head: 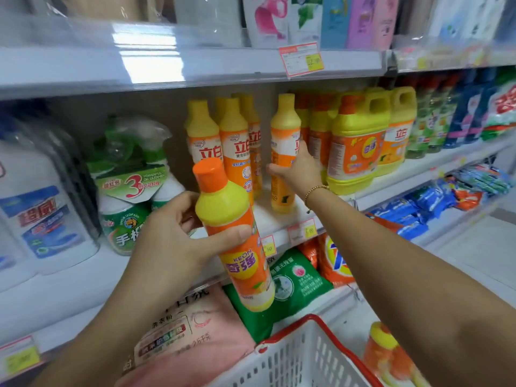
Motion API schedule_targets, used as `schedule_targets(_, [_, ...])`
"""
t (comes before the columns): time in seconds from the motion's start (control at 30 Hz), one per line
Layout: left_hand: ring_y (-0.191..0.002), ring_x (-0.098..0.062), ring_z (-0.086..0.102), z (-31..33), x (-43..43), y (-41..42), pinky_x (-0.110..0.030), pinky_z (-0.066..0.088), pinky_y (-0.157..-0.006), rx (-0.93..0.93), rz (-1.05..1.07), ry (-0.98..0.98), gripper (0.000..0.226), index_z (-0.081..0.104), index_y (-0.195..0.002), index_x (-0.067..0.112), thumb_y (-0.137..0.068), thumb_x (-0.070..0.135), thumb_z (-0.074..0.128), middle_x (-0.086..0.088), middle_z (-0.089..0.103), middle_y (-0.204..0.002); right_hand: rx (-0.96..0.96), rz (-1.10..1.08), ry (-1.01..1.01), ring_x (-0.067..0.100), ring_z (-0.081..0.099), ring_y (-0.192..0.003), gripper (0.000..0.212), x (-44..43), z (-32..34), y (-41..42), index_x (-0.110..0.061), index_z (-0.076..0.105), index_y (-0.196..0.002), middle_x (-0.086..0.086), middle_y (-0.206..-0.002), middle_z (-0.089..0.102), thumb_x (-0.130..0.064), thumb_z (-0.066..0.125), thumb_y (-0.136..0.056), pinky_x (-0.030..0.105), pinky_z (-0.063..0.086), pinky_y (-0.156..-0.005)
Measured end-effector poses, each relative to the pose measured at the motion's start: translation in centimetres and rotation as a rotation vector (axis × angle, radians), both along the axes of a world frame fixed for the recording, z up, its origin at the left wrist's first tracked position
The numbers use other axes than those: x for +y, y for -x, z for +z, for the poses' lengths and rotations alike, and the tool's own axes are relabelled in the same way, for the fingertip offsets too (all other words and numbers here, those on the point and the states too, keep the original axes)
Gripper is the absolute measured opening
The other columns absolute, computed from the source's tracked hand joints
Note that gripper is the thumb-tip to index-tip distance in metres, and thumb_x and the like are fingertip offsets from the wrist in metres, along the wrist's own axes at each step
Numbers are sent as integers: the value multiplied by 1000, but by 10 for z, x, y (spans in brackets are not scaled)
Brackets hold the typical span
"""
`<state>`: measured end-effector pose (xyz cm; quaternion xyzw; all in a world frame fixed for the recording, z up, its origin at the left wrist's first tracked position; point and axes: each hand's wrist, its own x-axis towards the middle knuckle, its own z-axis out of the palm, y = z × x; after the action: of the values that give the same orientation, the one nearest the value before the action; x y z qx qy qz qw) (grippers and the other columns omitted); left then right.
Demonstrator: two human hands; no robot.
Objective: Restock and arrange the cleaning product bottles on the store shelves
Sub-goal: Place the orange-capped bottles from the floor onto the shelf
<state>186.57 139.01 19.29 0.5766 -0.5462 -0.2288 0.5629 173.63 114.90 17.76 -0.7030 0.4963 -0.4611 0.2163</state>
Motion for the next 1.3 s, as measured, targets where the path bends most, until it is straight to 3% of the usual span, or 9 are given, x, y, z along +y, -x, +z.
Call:
schedule_targets(0.13, [-98,1,66,-1,-8,-1,-31,51,-90,-18,68,-29,72,67,-100,31,-35,58,82,20,72,-101,-19,86,-121,20,58,-94,63,-15,-3,2,-17,43,-124,1,-107,59,-36,75,-74,29,43,-72])
schedule_targets(0.33, [-102,-6,66,3,-19,3,-39,50,-96,-48,160,-32,69,70,-97,34,-34,59,81,18,72,-101,3,439,-384,24,56,-107,73,-22,-14,29,-17,35,-131,3,-108,56,4,74,-73,31,49,-76])
schedule_targets(0.53, [-95,-7,69,15,-27,22,-41,54,-90,-67,223,-72,72,70,-100,26,-36,54,88,13,74,-98,104,393,-134,19,61,-104,75,-24,-27,22,-18,53,-122,0,-118,64,-37,88,-60,38,52,-91])
schedule_targets(0.77, [-86,-8,71,21,-37,31,-38,57,-81,-115,220,-105,71,70,-100,25,-37,56,83,12,74,-94,155,487,-166,13,58,-96,62,-24,-28,28,-15,56,-121,-1,-110,63,-22,86,-67,26,45,-76])
schedule_targets(0.83, [-81,-4,71,21,-41,34,-26,58,-73,-103,214,-98,68,69,-99,24,-39,47,93,13,75,-91,140,470,-163,13,57,-94,59,-26,-31,20,-14,57,-120,2,-114,64,-24,85,-68,27,44,-77])
schedule_targets(0.93, [-76,-3,70,22,-44,36,-12,53,-58,-44,194,-75,59,69,-99,19,-44,37,81,13,75,-87,164,468,-176,12,56,-93,55,-30,-29,9,-14,60,-119,4,-117,66,-26,83,-71,26,44,-81])
schedule_targets(1.13, [-76,-5,71,21,-50,33,-11,50,-53,14,201,-33,65,69,-103,11,-43,36,78,5,75,-89,216,459,-253,17,64,-95,45,-36,-23,-3,-14,66,-108,4,-111,70,-27,85,-69,32,52,-86])
schedule_targets(1.23, [-73,-2,70,24,-54,35,-11,49,-51,-5,206,-20,65,68,-101,16,-41,40,78,8,75,-86,259,390,-248,20,63,-100,54,-27,-18,4,-12,60,-119,4,-116,67,-33,81,-74,36,53,-88])
schedule_targets(1.3, [-75,-2,70,28,-57,38,-12,51,-54,-20,195,-18,61,69,-98,20,-42,41,78,11,75,-85,108,318,-119,21,65,-99,54,-4,-14,23,-14,55,-129,2,-112,66,-36,71,-83,36,53,-86])
